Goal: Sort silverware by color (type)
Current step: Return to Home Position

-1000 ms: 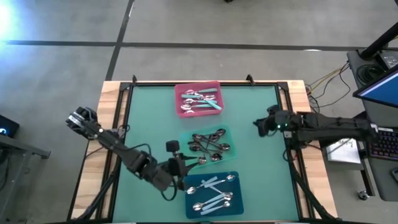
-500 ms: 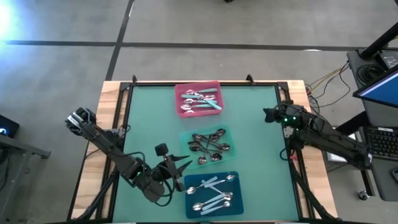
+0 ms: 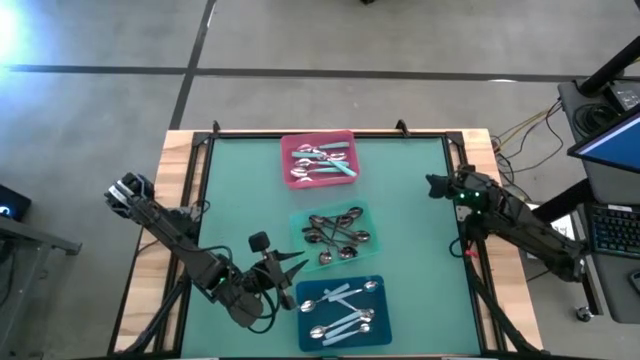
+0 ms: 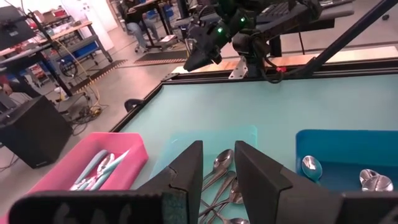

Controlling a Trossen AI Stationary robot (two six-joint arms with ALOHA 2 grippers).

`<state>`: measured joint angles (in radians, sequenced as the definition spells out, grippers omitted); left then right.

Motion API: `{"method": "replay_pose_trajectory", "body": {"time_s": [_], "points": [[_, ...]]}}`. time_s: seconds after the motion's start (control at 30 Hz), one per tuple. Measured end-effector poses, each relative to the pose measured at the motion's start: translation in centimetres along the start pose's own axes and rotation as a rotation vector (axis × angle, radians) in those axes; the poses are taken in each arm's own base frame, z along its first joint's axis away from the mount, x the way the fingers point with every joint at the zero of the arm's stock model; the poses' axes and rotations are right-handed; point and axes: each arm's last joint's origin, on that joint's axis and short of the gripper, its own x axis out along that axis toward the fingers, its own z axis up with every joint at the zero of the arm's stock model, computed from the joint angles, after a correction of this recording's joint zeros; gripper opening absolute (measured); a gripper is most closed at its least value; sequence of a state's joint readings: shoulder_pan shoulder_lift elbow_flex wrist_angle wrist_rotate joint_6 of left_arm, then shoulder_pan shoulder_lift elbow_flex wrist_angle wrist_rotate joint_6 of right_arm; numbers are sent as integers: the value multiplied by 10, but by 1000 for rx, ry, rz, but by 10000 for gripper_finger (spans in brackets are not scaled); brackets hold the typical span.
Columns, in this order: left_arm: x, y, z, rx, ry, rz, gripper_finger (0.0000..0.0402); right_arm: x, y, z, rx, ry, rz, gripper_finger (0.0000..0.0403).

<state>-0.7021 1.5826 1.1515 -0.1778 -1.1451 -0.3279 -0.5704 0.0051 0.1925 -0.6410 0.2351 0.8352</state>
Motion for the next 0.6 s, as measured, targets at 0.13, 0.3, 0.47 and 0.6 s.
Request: {"method": "replay_pose_trajectory", "body": {"time_s": [0.13, 0.3, 0.47, 0.6], "points": [[-1, 0, 0, 3, 1, -2, 77, 0, -1, -2, -3, 11, -3, 139], [-1, 0, 0, 4, 1, -2, 77, 2, -1, -2, -7, 22, -16, 139], [-1, 0, 0, 4, 1, -2, 77, 3, -1, -2, -12, 34, -29, 139], [-1, -1, -1, 5, 1, -5, 77, 4, -1, -2, 3, 32, -35, 139]]}}
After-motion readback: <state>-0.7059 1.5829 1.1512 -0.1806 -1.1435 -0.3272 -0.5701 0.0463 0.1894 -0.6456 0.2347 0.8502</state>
